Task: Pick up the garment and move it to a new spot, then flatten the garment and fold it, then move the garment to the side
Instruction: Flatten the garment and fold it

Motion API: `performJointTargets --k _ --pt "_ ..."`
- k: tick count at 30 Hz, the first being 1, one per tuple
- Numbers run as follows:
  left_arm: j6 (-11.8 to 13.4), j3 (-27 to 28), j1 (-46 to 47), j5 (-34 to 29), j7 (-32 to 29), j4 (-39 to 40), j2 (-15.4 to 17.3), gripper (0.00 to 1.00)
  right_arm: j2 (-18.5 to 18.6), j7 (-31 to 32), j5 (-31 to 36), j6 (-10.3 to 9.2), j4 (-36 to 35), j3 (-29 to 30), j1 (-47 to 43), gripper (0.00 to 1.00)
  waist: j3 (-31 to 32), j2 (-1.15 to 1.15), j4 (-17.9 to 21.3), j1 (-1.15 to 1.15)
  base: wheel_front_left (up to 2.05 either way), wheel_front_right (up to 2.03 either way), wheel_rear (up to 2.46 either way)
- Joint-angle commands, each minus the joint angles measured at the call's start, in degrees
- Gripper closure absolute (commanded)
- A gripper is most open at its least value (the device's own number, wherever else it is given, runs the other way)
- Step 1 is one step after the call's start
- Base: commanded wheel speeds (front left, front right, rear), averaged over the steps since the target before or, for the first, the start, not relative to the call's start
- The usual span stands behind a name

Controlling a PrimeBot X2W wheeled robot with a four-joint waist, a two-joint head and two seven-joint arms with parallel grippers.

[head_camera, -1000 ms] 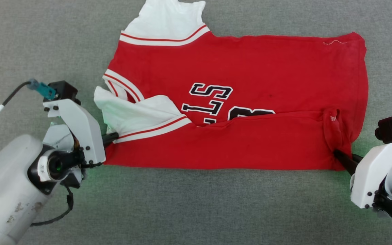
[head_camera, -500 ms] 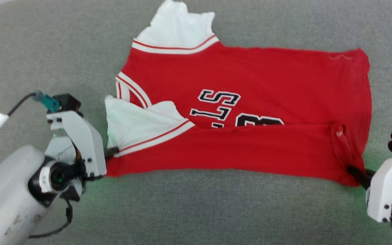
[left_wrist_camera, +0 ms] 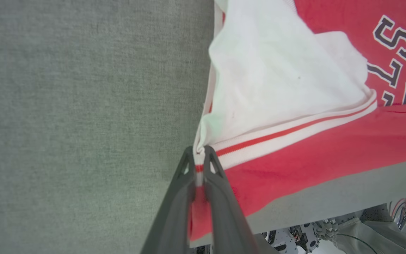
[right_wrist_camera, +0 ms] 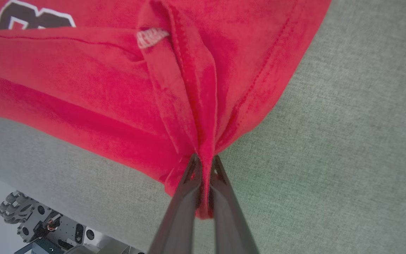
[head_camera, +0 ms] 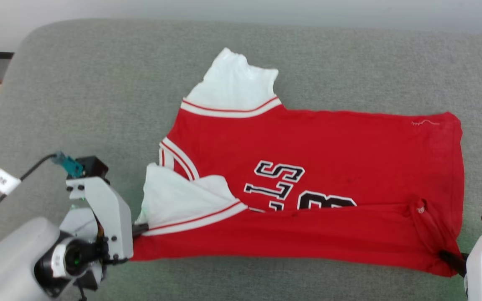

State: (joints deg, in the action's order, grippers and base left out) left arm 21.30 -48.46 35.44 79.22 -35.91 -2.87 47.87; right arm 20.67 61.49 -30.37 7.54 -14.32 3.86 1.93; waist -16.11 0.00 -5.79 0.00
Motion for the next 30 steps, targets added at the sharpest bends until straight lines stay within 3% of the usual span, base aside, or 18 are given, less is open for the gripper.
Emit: performJointTargets --k 1,8,12,13,14,15,16,17,19,26,30 --pt "1.07 0.09 -1.74 0.28 0.56 1.01 1.28 1.00 0.23 0.73 -0.17 -0.09 -0.79 0.96 -1.27 1.00 0.79 0.00 -0.83 0.00 0.00 0.00 0.00" --pt "1.53 -0.09 -3.98 0.12 2.17 2.69 1.04 0.98 -1.00 1.00 1.55 -0.09 -0.70 0.52 -2.21 1.00 0.86 0.00 -1.02 0.00 0.00 0.00 0.00" --pt "0.99 -0.13 -4.32 0.14 2.74 2.11 0.34 0.53 -1.96 -0.50 2.16 -0.09 0.01 -0.32 -1.10 0.60 0.81 0.00 -0.72 0.00 0.00 0.00 0.00" --pt "0.92 -0.13 -4.32 0.17 2.77 1.99 0.20 0.50 -2.24 -0.95 2.17 -0.09 0.04 -0.48 -0.80 0.40 0.84 0.00 -0.64 0.00 0.00 0.00 0.00" --pt "0.77 -0.13 -4.20 0.13 2.77 2.00 0.13 0.38 -2.51 -1.49 2.20 -0.09 0.13 -0.38 -0.58 0.00 0.89 0.00 -0.57 0.00 0.00 0.00 0.00" --pt "0.81 -0.15 -3.92 -0.06 2.68 2.02 0.26 0.25 -2.71 -2.00 2.39 -0.09 0.27 -0.14 -0.48 0.00 0.96 0.00 -0.53 0.00 0.00 0.00 0.00" --pt "0.78 -0.11 -3.64 -0.11 2.54 2.10 0.44 0.18 -2.84 -2.33 2.65 -0.09 0.36 -0.02 -0.45 0.00 1.05 0.00 -0.51 0.00 0.00 0.00 0.00" --pt "0.78 -0.11 -3.64 -0.11 2.54 2.10 0.44 0.18 -2.84 -2.33 2.65 -0.09 0.36 -0.02 -0.45 0.00 1.05 0.00 -0.51 0.00 0.00 0.00 0.00" --pt "0.82 0.06 -3.04 -0.38 2.42 2.48 0.94 0.02 -3.08 -2.95 2.72 -0.09 0.19 0.02 -0.50 0.00 1.22 0.00 -0.41 0.00 0.00 0.00 0.00" --pt "0.10 1.67 0.91 -3.53 4.18 4.29 2.84 0.00 -4.67 -8.30 2.67 -0.09 -3.19 0.19 0.78 0.00 0.84 0.00 1.22 0.00 0.00 0.00 0.00" --pt "-2.22 2.72 4.40 -6.71 7.09 3.74 2.79 0.00 -5.84 -15.61 3.60 -0.08 -5.33 -0.27 2.63 0.00 0.12 0.00 3.10 0.00 0.00 0.00 0.00"
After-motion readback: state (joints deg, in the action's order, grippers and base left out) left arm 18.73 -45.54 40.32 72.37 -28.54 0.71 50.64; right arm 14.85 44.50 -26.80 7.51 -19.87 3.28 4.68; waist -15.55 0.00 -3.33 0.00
